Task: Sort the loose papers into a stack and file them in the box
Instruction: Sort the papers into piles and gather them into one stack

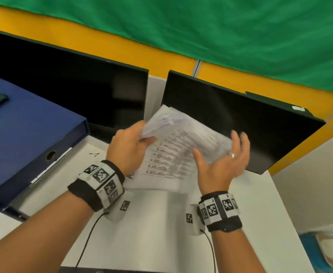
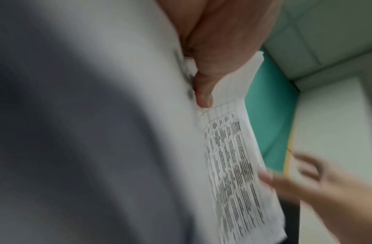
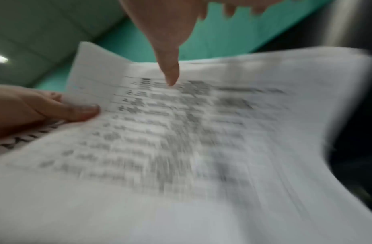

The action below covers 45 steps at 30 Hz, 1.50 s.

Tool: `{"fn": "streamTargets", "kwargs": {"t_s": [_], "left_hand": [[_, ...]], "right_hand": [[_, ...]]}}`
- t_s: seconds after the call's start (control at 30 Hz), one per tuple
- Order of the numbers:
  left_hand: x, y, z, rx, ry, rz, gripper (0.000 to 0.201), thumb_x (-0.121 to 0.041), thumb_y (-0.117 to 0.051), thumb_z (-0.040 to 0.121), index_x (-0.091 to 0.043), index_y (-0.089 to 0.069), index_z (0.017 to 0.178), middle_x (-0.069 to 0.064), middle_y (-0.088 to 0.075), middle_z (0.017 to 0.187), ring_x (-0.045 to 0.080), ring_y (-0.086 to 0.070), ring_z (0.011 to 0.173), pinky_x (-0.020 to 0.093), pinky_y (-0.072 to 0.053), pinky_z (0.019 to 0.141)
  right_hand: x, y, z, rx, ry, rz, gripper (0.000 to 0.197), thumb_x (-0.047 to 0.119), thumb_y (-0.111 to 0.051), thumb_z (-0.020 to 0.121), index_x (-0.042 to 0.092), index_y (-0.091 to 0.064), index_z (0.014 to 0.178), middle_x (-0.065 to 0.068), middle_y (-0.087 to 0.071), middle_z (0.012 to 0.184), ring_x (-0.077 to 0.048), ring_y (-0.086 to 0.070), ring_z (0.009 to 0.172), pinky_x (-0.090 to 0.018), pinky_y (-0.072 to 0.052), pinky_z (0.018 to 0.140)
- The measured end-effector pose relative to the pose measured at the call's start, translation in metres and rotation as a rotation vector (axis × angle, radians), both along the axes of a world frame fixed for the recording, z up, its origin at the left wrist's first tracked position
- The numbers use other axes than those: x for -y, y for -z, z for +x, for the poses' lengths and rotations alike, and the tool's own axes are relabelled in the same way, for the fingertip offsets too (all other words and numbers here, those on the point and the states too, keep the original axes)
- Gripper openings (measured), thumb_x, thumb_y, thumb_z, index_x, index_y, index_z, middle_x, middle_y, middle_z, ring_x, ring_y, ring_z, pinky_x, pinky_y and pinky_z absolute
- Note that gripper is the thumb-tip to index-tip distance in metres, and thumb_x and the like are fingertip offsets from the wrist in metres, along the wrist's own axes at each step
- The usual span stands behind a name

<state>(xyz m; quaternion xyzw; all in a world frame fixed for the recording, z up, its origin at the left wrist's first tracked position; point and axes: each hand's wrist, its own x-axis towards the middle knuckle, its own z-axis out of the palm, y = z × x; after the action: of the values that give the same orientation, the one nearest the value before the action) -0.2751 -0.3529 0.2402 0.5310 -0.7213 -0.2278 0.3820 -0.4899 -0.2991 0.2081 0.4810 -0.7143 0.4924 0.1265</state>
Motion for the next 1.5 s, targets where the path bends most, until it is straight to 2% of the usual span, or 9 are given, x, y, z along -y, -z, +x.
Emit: {"fn": "streamTargets", "kwargs": {"t_s": [0.17, 0.33, 0.5, 0.73, 0.9, 1.03, 1.2, 1.33, 1.5], "left_hand": [[0.001, 0.003, 0.016, -0.629, -0.1, 0.121, 0.027, -0.018, -0.066, 0.091, -0.018, -0.065, 0.119, -0.005, -0.074, 0.105, 0.009, -0.071, 0.095, 0.039, -0.06, 0.081], [0.001, 0.017, 0.006, -1.077, -0.047, 0.292, 0.036, -0.011, -0.062, 0.094, -0.012, -0.057, 0.129, 0.008, -0.069, 0.121, 0.028, -0.067, 0.11, 0.055, -0.052, 0.093], [0.002, 0.045, -0.002, -1.203, -0.022, 0.489, 0.04, -0.013, -0.063, 0.094, -0.012, -0.054, 0.133, 0.01, -0.068, 0.124, 0.031, -0.066, 0.113, 0.054, -0.052, 0.093], [0.007, 0.049, -0.01, -0.588, -0.29, 0.254, 0.098, -0.024, -0.086, 0.07, -0.039, -0.027, 0.146, -0.006, -0.044, 0.146, 0.016, -0.044, 0.133, 0.041, -0.039, 0.109], [0.048, 0.018, -0.015, -0.576, 0.208, 0.268, 0.132, -0.041, -0.095, 0.049, -0.038, -0.013, 0.152, -0.004, -0.033, 0.156, 0.013, -0.033, 0.142, 0.046, -0.031, 0.114], [0.055, 0.027, -0.013, -0.714, 0.572, 0.65, 0.087, -0.032, -0.094, 0.054, -0.011, -0.057, 0.13, 0.015, -0.065, 0.127, 0.031, -0.063, 0.117, 0.057, -0.049, 0.097], [0.043, 0.03, -0.019, -0.624, 0.225, 0.501, 0.034, -0.014, -0.078, 0.078, -0.017, -0.069, 0.11, 0.001, -0.076, 0.102, 0.02, -0.074, 0.093, 0.053, -0.059, 0.08], [0.02, 0.023, -0.024, -0.757, 0.079, 0.254, 0.028, -0.004, -0.081, 0.074, -0.019, -0.074, 0.096, -0.011, -0.077, 0.089, 0.01, -0.075, 0.084, 0.031, -0.061, 0.067], [0.007, 0.057, -0.009, -0.624, 0.063, 0.322, 0.037, -0.004, -0.082, 0.073, -0.022, -0.072, 0.104, -0.01, -0.076, 0.099, 0.008, -0.073, 0.093, 0.037, -0.061, 0.078]], "right_hand": [[0.002, 0.041, -0.004, 0.982, 0.062, 0.089, 0.129, 0.031, -0.092, 0.062, 0.025, -0.002, 0.155, -0.006, -0.026, 0.158, -0.026, -0.033, 0.142, -0.054, -0.029, 0.115], [0.009, 0.026, 0.005, 1.775, -0.535, -0.073, 0.07, 0.032, -0.074, 0.08, 0.017, -0.047, 0.143, -0.011, -0.064, 0.131, -0.031, -0.061, 0.121, -0.056, -0.044, 0.104], [0.006, -0.005, 0.001, 1.569, -0.5, -0.265, 0.038, 0.011, -0.068, 0.09, 0.016, -0.062, 0.128, -0.009, -0.067, 0.126, -0.03, -0.063, 0.117, -0.057, -0.044, 0.104], [-0.022, -0.034, -0.026, 1.212, -0.418, -0.28, 0.037, -0.006, -0.066, 0.086, 0.009, -0.064, 0.12, -0.008, -0.072, 0.115, -0.032, -0.067, 0.11, -0.045, -0.055, 0.092], [-0.036, -0.032, -0.047, 1.0, -0.512, -0.161, 0.048, -0.006, -0.066, 0.083, -0.001, -0.056, 0.13, -0.012, -0.069, 0.121, -0.029, -0.067, 0.112, -0.04, -0.055, 0.092], [-0.041, -0.025, -0.047, 0.948, -0.549, -0.02, 0.035, -0.008, -0.066, 0.083, 0.006, -0.063, 0.115, -0.002, -0.076, 0.105, -0.02, -0.072, 0.098, -0.033, -0.059, 0.081], [-0.037, -0.019, -0.047, 0.867, -0.499, 0.031, 0.024, -0.001, -0.071, 0.084, 0.019, -0.07, 0.098, 0.012, -0.077, 0.089, -0.009, -0.074, 0.086, -0.021, -0.058, 0.071], [-0.034, -0.016, -0.044, 0.735, -0.49, 0.002, 0.031, 0.002, -0.07, 0.085, 0.033, -0.071, 0.082, 0.026, -0.073, 0.078, 0.005, -0.07, 0.078, -0.012, -0.055, 0.067], [-0.042, 0.016, -0.038, 0.673, -0.436, 0.132, 0.029, 0.005, -0.075, 0.082, 0.034, -0.072, 0.081, 0.023, -0.073, 0.077, 0.002, -0.07, 0.075, -0.019, -0.058, 0.067]]}}
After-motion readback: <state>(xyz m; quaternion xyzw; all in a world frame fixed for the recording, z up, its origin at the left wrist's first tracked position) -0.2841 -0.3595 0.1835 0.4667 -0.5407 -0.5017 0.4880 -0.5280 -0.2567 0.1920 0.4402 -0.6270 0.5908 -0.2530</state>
